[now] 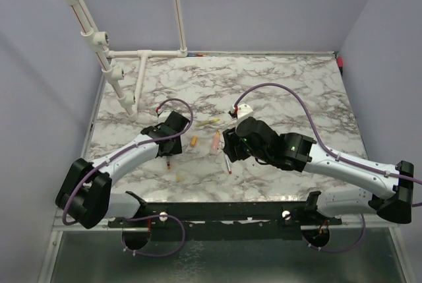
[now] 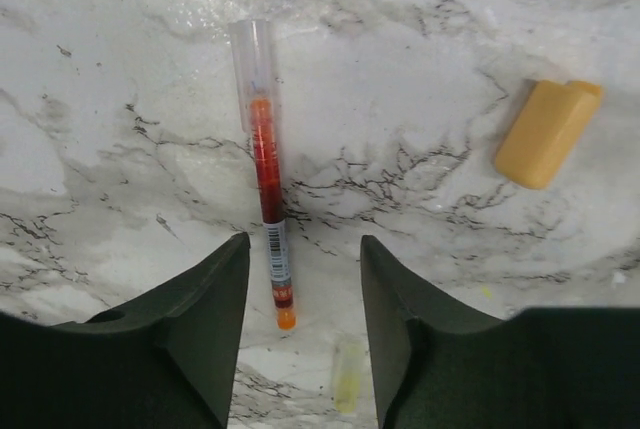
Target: Insert the pens into the pen caps
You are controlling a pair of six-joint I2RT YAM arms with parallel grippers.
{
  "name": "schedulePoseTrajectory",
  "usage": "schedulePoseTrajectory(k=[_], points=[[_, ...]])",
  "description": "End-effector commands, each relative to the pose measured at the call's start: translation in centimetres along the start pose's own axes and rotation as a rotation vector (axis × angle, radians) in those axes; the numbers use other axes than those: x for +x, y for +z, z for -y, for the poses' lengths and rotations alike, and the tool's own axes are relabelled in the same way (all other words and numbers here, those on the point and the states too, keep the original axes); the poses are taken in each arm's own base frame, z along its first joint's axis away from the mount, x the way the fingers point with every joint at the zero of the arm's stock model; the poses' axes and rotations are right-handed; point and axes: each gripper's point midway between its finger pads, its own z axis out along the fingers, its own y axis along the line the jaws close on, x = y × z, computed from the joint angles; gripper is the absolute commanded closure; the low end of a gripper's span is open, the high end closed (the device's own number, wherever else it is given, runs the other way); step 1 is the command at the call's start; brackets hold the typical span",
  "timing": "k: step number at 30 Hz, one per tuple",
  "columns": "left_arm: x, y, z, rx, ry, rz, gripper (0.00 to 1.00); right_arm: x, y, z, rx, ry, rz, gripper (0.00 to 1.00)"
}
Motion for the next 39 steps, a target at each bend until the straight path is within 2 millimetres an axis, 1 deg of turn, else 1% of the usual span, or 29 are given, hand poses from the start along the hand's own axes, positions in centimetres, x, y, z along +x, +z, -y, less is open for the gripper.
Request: schedulePoseTrajectory(k=[1,4,8,11,14,16,20,22,28,32,35,39], points=[[-1.5,-2.8,1.4,0.109,-0.013,0.024,0.47,-0.8,-0.6,0.4,0.022,0.008,0.016,0.41],[-2.0,-4.3,2.2,0.185,-0.012,0.042,0.41,-1.0,-0.6,0.7,0.040,-0.006,0.019,0.40],[-2.5,-6.6,3.3,0.302,0.014,0.072,0.36,-1.0,-0.4,1.2,0.073,-0.026,0.011,0.37],[-3.0,-8.1,3.7,0.372,0.035,0.109,0.35,-0.9,-0.1,1.5,0.092,-0.036,0.000,0.32],[-3.5,-9.7,4.5,0.447,0.053,0.141,0.35,-0.8,0.8,1.9,0.110,-0.041,-0.020,0.30],[-4.1,-10.6,5.0,0.491,0.067,0.168,0.35,-1.0,1.6,2.3,0.123,-0.032,-0.039,0.29],[-4.6,-11.8,5.6,0.558,0.092,0.212,0.35,-2.1,3.4,2.6,0.135,0.025,-0.060,0.28],[-5.1,-12.2,5.7,0.576,0.094,0.246,0.35,-2.4,4.6,2.5,0.139,0.052,-0.070,0.28],[-5.7,-13.6,6.0,0.648,0.126,0.337,0.35,-3.2,8.3,3.2,0.174,0.197,-0.107,0.27],[-6.2,-14.1,5.9,0.663,0.156,0.397,0.35,-3.7,10.6,3.6,0.192,0.287,-0.106,0.27],[-6.0,-14.0,5.9,0.670,0.173,0.415,0.35,-4.0,12.2,3.5,0.193,0.366,-0.098,0.27],[-5.9,-14.4,6.3,0.705,0.183,0.423,0.35,-3.8,14.8,3.9,0.264,0.455,-0.111,0.27]])
